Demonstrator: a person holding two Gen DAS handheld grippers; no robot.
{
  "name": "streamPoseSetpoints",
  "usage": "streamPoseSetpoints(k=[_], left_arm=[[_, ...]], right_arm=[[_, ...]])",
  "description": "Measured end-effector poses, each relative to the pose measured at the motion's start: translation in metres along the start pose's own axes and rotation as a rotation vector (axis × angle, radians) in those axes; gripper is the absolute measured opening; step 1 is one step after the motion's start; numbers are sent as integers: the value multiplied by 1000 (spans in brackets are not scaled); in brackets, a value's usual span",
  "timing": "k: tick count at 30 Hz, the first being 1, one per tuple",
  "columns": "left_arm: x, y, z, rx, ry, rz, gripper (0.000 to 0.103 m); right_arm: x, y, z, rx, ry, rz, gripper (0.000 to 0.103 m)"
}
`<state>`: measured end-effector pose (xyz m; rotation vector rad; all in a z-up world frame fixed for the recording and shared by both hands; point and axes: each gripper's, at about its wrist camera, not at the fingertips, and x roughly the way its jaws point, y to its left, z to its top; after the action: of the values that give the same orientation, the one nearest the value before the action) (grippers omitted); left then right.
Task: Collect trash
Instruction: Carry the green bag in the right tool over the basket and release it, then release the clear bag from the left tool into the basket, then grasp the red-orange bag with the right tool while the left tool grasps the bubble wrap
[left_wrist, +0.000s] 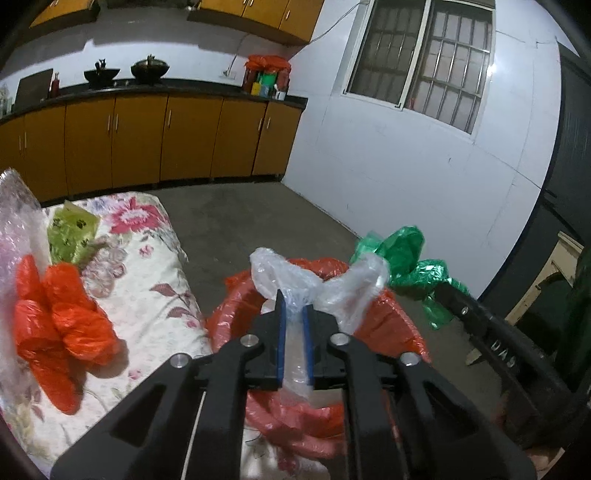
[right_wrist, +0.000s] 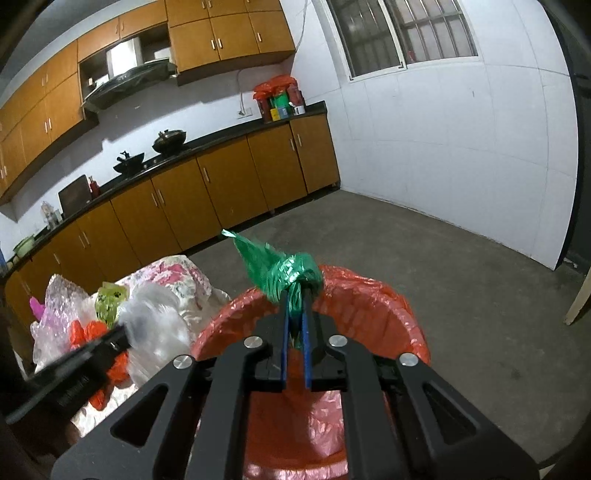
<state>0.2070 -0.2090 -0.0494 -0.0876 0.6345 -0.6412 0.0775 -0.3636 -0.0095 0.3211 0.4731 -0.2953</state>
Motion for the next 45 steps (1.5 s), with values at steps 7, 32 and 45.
streamPoseSetpoints(k=[7,32,45], left_arm=[[8,12,-7,-25,23,29,37],[-133,152,-59,-111,-75,551,74],[-179,203,-65,-207,-128,658,74]], right_arm=[[-4,-5,-4,20,2,-9,37],[-18,79,-15,-183,5,94,48],[27,188,-49,-361,139,264,48]])
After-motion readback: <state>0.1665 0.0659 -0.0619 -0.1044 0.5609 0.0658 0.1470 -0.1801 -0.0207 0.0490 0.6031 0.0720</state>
